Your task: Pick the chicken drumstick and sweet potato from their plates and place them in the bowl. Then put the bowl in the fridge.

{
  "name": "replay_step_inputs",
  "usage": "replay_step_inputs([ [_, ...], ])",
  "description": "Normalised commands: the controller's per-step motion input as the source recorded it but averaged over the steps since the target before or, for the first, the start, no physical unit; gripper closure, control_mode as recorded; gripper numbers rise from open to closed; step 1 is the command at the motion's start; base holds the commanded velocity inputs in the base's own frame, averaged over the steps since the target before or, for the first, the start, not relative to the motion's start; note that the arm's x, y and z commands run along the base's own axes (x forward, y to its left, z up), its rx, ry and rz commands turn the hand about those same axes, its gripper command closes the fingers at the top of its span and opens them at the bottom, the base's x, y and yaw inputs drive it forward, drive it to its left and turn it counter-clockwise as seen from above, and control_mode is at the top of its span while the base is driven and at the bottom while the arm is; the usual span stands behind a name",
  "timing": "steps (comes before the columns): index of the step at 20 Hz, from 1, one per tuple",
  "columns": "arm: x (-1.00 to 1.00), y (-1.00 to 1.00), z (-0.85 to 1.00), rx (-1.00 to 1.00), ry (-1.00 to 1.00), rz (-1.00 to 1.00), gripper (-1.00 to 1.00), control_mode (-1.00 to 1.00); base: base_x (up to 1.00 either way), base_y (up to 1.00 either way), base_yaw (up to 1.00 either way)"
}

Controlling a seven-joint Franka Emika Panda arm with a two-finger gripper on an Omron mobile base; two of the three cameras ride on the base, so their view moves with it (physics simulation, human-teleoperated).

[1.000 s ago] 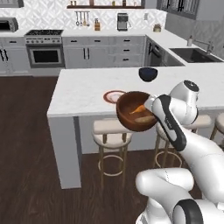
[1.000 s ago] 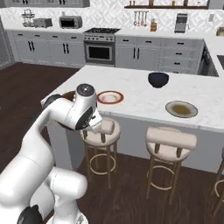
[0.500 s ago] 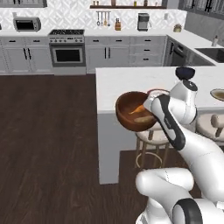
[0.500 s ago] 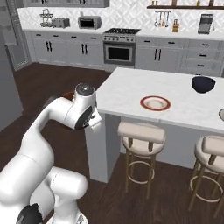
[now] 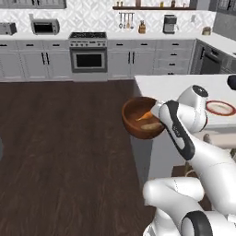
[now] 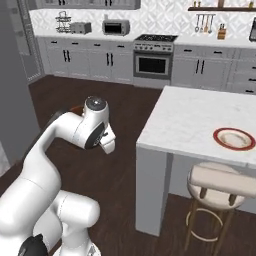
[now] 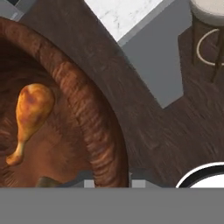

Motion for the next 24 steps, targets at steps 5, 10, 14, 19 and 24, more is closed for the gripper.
replay_step_inputs([
  [5,0.00,0.00,0.00,0.00,0.00,0.00,1.00,1.00,1.00,1.00,0.00],
  [10,0.00,0.00,0.00,0.00,0.00,0.00,1.00,1.00,1.00,1.00,-0.04],
  [14,0.00,0.00,0.00,0.00,0.00,0.00,1.00,1.00,1.00,1.00,-0.08],
  [19,0.00,0.00,0.00,0.00,0.00,0.00,1.00,1.00,1.00,0.95,-0.15],
  [24,0.00,0.00,0.00,0.00,0.00,0.00,1.00,1.00,1.00,0.42,-0.03],
])
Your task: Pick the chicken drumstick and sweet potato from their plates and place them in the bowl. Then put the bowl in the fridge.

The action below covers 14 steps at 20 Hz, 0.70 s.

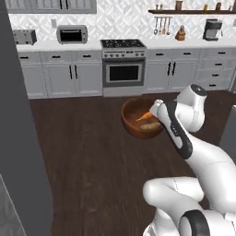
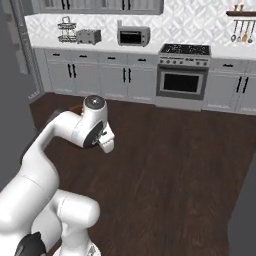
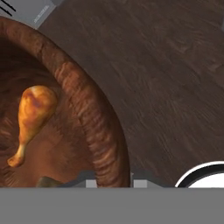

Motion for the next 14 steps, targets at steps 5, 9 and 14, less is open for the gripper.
replay_step_inputs([
  [5,0.00,0.00,0.00,0.00,0.00,0.00,1.00,1.00,1.00,-0.03,0.16],
  [9,0.00,0.00,0.00,0.00,0.00,0.00,1.00,1.00,1.00,0.00,0.19],
  [14,0.00,0.00,0.00,0.00,0.00,0.00,1.00,1.00,1.00,0.00,0.34],
])
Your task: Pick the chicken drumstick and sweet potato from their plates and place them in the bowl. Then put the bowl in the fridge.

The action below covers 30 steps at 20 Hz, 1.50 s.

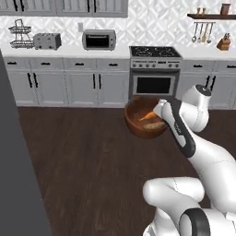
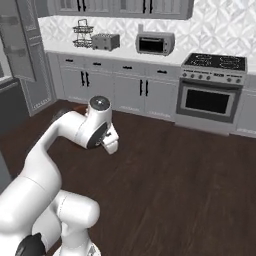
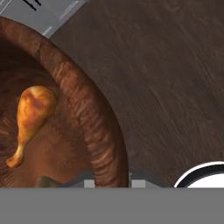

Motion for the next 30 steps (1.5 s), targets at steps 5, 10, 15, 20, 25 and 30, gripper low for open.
replay_step_inputs([
  [5,0.00,0.00,0.00,0.00,0.00,0.00,1.00,1.00,1.00,0.00,0.50],
  [10,0.00,0.00,0.00,0.00,0.00,0.00,1.00,1.00,1.00,0.00,0.51],
  [15,0.00,0.00,0.00,0.00,0.00,0.00,1.00,1.00,1.00,0.00,0.51],
  [20,0.00,0.00,0.00,0.00,0.00,0.00,1.00,1.00,1.00,0.00,0.48],
  [25,0.00,0.00,0.00,0.00,0.00,0.00,1.00,1.00,1.00,0.00,0.49],
  [30,0.00,0.00,0.00,0.00,0.00,0.00,1.00,1.00,1.00,-0.08,0.46],
])
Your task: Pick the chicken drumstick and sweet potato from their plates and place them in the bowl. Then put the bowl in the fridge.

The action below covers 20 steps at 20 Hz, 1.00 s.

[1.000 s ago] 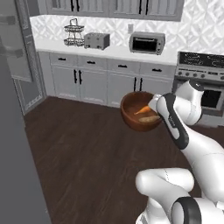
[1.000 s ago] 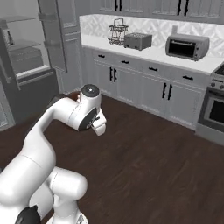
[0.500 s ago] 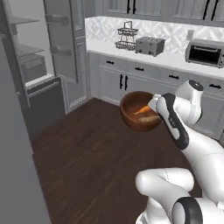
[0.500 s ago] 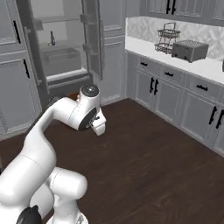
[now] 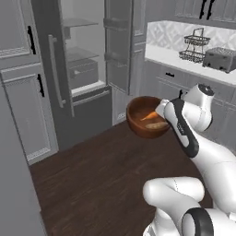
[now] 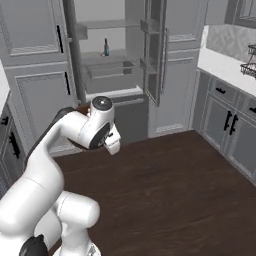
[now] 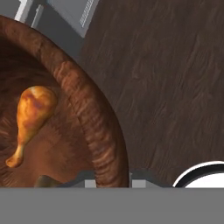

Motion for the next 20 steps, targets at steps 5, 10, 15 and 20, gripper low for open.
replay_step_inputs([
  [5,0.00,0.00,0.00,0.00,0.00,0.00,1.00,1.00,1.00,-0.40,0.37],
  [10,0.00,0.00,0.00,0.00,0.00,0.00,1.00,1.00,1.00,-0.68,0.32],
  [15,0.00,0.00,0.00,0.00,0.00,0.00,1.00,1.00,1.00,-0.75,0.35],
  [20,0.00,0.00,0.00,0.00,0.00,0.00,1.00,1.00,1.00,-0.58,0.43],
])
